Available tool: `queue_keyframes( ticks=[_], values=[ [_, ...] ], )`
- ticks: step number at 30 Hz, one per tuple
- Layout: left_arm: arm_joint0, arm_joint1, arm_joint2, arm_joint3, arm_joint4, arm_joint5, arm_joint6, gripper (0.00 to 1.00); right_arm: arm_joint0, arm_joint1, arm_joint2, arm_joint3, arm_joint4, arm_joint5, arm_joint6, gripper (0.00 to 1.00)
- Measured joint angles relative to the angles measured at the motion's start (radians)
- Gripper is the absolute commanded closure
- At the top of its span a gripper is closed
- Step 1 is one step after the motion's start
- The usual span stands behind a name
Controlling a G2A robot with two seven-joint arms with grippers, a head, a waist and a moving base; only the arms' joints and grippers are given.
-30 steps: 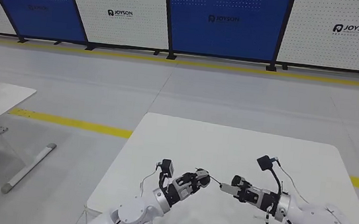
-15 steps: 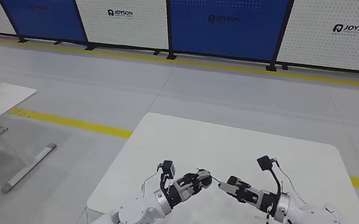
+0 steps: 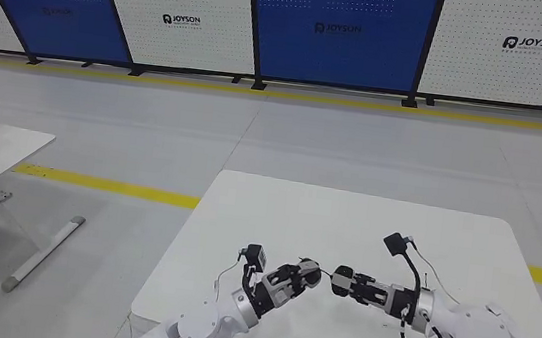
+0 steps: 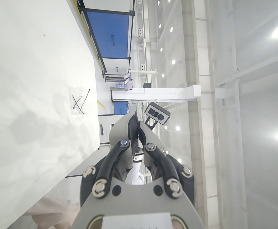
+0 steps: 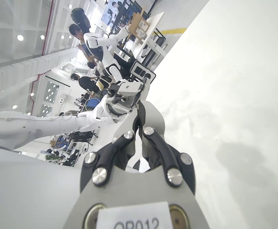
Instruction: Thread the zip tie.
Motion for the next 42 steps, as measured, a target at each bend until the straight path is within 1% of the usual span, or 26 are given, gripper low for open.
queue_keyframes(
  ticks=[1, 2, 3, 9, 12, 17, 21, 26, 27, 28, 29, 30, 31, 33, 34, 36, 42],
  values=[
    [0.000, 0.000, 0.000, 0.000, 0.002, 0.001, -0.002, 0.66, -0.001, -0.002, 0.002, 0.001, -0.001, 0.000, 0.002, 1.00],
    [0.000, 0.000, 0.000, 0.000, 0.004, 0.004, -0.004, 0.13, -0.001, -0.003, 0.004, 0.001, -0.001, 0.000, 0.004, 1.00],
    [-0.001, -0.001, 0.000, 0.001, 0.009, 0.008, -0.008, 0.00, -0.003, -0.004, 0.007, 0.001, -0.002, 0.000, 0.008, 1.00],
    [-0.003, 0.000, 0.000, 0.012, 0.079, -0.003, -0.013, 0.00, -0.017, -0.004, 0.042, -0.009, -0.020, 0.000, 0.041, 1.00],
    [-0.003, 0.000, 0.000, 0.012, 0.079, -0.003, -0.014, 0.00, -0.025, -0.003, 0.056, -0.010, -0.023, 0.000, 0.052, 1.00],
    [-0.005, -0.001, 0.003, 0.012, 0.078, -0.004, -0.012, 0.00, -0.025, -0.003, 0.056, -0.010, -0.023, 0.000, 0.052, 1.00],
    [-0.025, -0.006, 0.007, 0.030, 0.048, 0.000, -0.044, 0.00, -0.037, -0.005, 0.057, -0.023, -0.035, 0.002, 0.039, 1.00],
    [-0.050, -0.011, 0.004, 0.056, 0.000, 0.007, -0.066, 0.00, -0.045, -0.008, 0.067, -0.030, -0.042, 0.003, 0.052, 1.00],
    [-0.053, -0.012, 0.004, 0.060, -0.004, 0.007, -0.068, 0.10, -0.047, -0.009, 0.070, -0.030, -0.042, 0.005, 0.053, 1.00],
    [-0.055, -0.013, 0.004, 0.062, -0.005, 0.005, -0.068, 0.35, -0.048, -0.009, 0.073, -0.028, -0.041, 0.007, 0.053, 1.00],
    [-0.056, -0.014, 0.004, 0.064, -0.004, 0.001, -0.068, 0.55, -0.050, -0.010, 0.076, -0.027, -0.039, 0.009, 0.052, 1.00],
    [-0.056, -0.014, 0.004, 0.066, -0.001, -0.002, -0.068, 0.66, -0.052, -0.010, 0.079, -0.026, -0.038, 0.010, 0.052, 1.00],
    [-0.056, -0.015, 0.004, 0.068, 0.003, -0.005, -0.068, 0.73, -0.054, -0.011, 0.082, -0.024, -0.037, 0.012, 0.052, 1.00],
    [-0.053, -0.015, 0.002, 0.070, 0.008, -0.009, -0.069, 0.96, -0.058, -0.012, 0.088, -0.022, -0.036, 0.014, 0.051, 1.00],
    [-0.052, -0.015, 0.000, 0.070, 0.010, -0.010, -0.070, 0.99, -0.059, -0.013, 0.090, -0.022, -0.035, 0.015, 0.051, 1.00],
    [-0.051, -0.015, -0.002, 0.071, 0.011, -0.011, -0.073, 1.00, -0.060, -0.015, 0.091, -0.022, -0.035, 0.018, 0.054, 1.00],
    [-0.050, -0.016, -0.003, 0.070, 0.018, -0.013, -0.091, 1.00, -0.055, -0.024, 0.088, -0.024, -0.043, 0.033, 0.066, 1.00]
  ],
)
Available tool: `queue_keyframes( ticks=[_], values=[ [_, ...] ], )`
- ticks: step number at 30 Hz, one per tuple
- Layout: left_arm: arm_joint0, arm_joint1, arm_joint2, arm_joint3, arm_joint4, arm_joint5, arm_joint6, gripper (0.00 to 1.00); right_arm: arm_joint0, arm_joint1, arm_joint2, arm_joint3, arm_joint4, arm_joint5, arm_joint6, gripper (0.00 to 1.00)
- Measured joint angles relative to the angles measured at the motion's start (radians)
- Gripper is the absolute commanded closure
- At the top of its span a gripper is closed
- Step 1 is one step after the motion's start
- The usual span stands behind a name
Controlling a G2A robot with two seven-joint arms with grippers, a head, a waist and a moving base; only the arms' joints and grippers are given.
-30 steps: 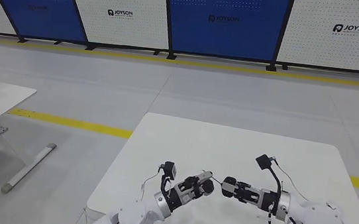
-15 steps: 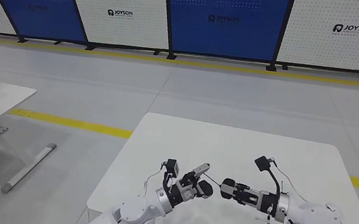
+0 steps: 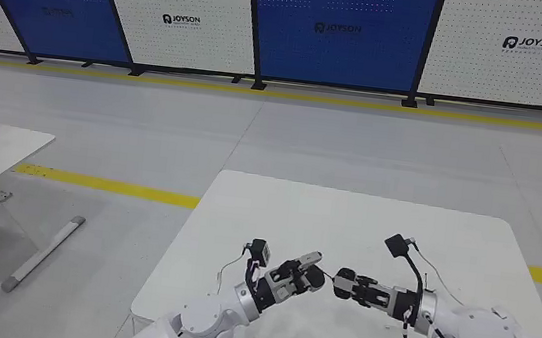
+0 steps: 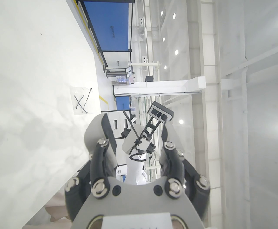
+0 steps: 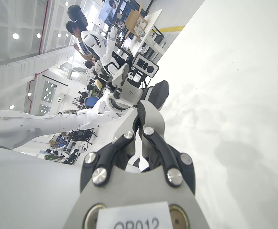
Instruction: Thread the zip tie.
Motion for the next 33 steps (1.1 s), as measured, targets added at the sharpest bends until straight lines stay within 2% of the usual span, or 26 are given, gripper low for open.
queue_keyframes(
  ticks=[6, 7, 13, 16, 19, 26, 27, 28, 33],
  values=[
    [0.002, -0.002, 0.000, -0.002, 0.006, -0.002, -0.009, 1.00, -0.003, -0.005, 0.009, 0.007, 0.001, -0.001, 0.007, 1.00],
    [0.004, -0.002, -0.001, -0.002, 0.009, -0.002, -0.010, 0.96, -0.003, -0.006, 0.010, 0.009, -0.001, 0.000, 0.009, 1.00],
    [0.012, -0.002, -0.006, -0.005, 0.016, -0.012, -0.014, 0.86, -0.001, -0.013, 0.011, 0.013, -0.009, 0.007, 0.018, 1.00],
    [0.017, -0.002, -0.007, -0.009, 0.020, -0.018, -0.019, 0.88, 0.000, -0.016, 0.012, 0.014, -0.012, 0.010, 0.021, 1.00],
    [0.021, -0.002, -0.010, -0.012, 0.025, -0.025, -0.021, 1.00, -0.001, -0.019, 0.015, 0.014, -0.017, 0.013, 0.023, 1.00],
    [0.024, -0.004, -0.012, -0.011, 0.035, -0.030, -0.019, 1.00, -0.008, -0.023, 0.024, 0.012, -0.023, 0.019, 0.028, 1.00],
    [0.023, -0.004, -0.012, -0.011, 0.036, -0.030, -0.018, 1.00, -0.008, -0.024, 0.025, 0.011, -0.023, 0.019, 0.030, 0.95],
    [0.023, -0.004, -0.012, -0.011, 0.039, -0.031, -0.018, 1.00, -0.008, -0.024, 0.026, 0.010, -0.022, 0.020, 0.034, 0.00],
    [0.028, -0.006, -0.015, -0.014, 0.051, -0.029, 0.005, 1.00, -0.015, -0.025, 0.044, 0.011, -0.010, 0.022, 0.038, 0.00]
  ],
)
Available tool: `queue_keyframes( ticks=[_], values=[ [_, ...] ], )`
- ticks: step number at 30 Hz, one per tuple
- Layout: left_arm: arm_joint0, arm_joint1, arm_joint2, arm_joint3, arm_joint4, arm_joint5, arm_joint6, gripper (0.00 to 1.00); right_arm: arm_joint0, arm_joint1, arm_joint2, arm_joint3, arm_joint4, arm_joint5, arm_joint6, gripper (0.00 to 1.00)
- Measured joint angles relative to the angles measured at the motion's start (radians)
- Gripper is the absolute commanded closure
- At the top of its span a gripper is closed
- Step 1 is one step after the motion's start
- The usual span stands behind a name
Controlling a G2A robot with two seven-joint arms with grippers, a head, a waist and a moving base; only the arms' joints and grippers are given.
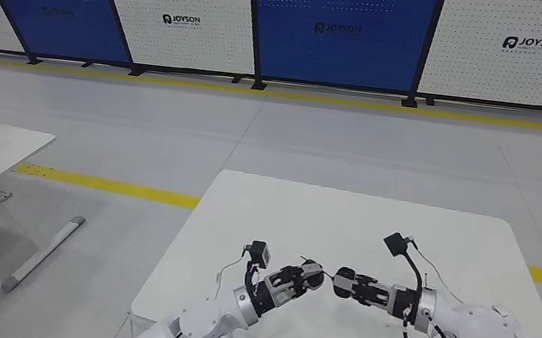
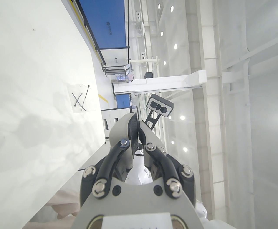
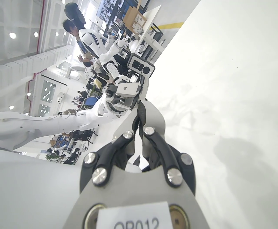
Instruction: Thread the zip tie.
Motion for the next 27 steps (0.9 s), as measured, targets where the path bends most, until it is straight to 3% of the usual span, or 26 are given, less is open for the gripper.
queue_keyframes(
  ticks=[7, 13, 22, 27],
  values=[
    [0.010, -0.006, -0.003, -0.014, 0.041, 0.026, 0.113, 1.00, -0.084, 0.024, 0.107, 0.002, 0.020, -0.038, -0.021, 0.00],
    [0.001, -0.014, 0.018, 0.012, 0.104, 0.039, 0.180, 1.00, -0.209, 0.059, 0.262, -0.067, 0.012, -0.052, -0.050, 0.00],
    [-0.002, -0.017, 0.028, 0.018, 0.113, 0.034, 0.192, 1.00, -0.207, 0.059, 0.263, -0.067, 0.012, -0.052, -0.049, 0.00],
    [-0.008, -0.023, 0.023, 0.018, 0.117, 0.019, 0.241, 1.00, -0.207, 0.059, 0.263, -0.067, 0.012, -0.052, -0.049, 0.00]
  ],
)
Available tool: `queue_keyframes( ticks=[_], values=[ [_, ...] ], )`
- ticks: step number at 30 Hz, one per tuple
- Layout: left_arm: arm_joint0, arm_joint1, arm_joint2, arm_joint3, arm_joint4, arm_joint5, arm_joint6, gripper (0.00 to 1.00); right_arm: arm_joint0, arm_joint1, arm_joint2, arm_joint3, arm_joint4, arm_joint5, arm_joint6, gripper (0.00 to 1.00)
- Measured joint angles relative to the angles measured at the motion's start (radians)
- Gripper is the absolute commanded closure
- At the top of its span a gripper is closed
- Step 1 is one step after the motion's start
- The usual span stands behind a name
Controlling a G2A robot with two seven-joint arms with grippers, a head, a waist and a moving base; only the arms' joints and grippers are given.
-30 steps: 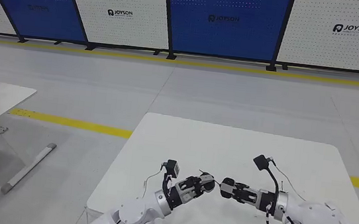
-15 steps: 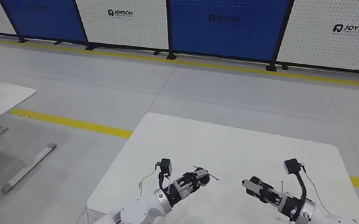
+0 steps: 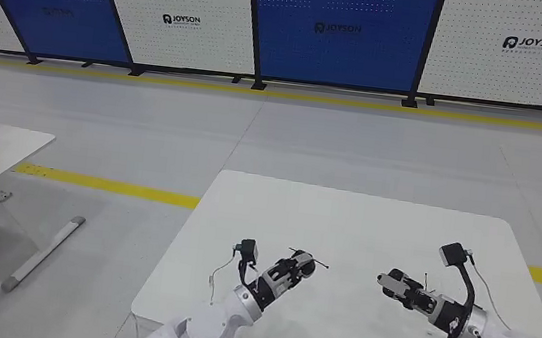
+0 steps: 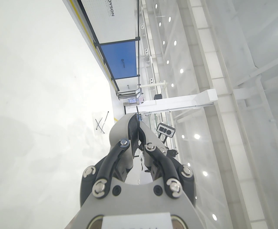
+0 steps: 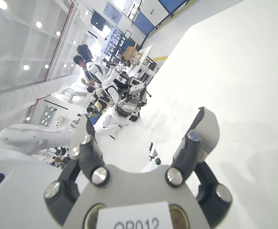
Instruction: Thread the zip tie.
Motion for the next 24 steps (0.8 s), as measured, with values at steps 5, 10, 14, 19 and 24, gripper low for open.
queue_keyframes(
  ticks=[5, 10, 14, 19, 24],
  values=[
    [0.016, 0.001, -0.026, -0.063, -0.010, -0.041, -0.002, 1.00, 0.000, 0.000, 0.000, 0.000, 0.000, 0.000, 0.000, 0.00],
    [0.071, 0.010, -0.078, -0.184, -0.018, -0.082, -0.025, 1.00, 0.000, 0.000, 0.000, 0.000, 0.000, 0.000, 0.000, 0.00],
    [0.132, 0.018, -0.119, -0.290, -0.041, -0.112, -0.062, 1.00, 0.000, 0.000, 0.000, 0.000, 0.000, 0.000, 0.000, 0.00],
    [0.192, 0.026, -0.161, -0.351, -0.052, -0.122, -0.093, 1.00, 0.000, 0.000, 0.000, 0.000, 0.000, 0.000, 0.000, 0.00],
    [0.185, 0.025, -0.168, -0.313, -0.002, -0.065, -0.064, 1.00, 0.000, 0.000, 0.000, 0.000, 0.000, 0.000, 0.000, 0.00]
  ],
)
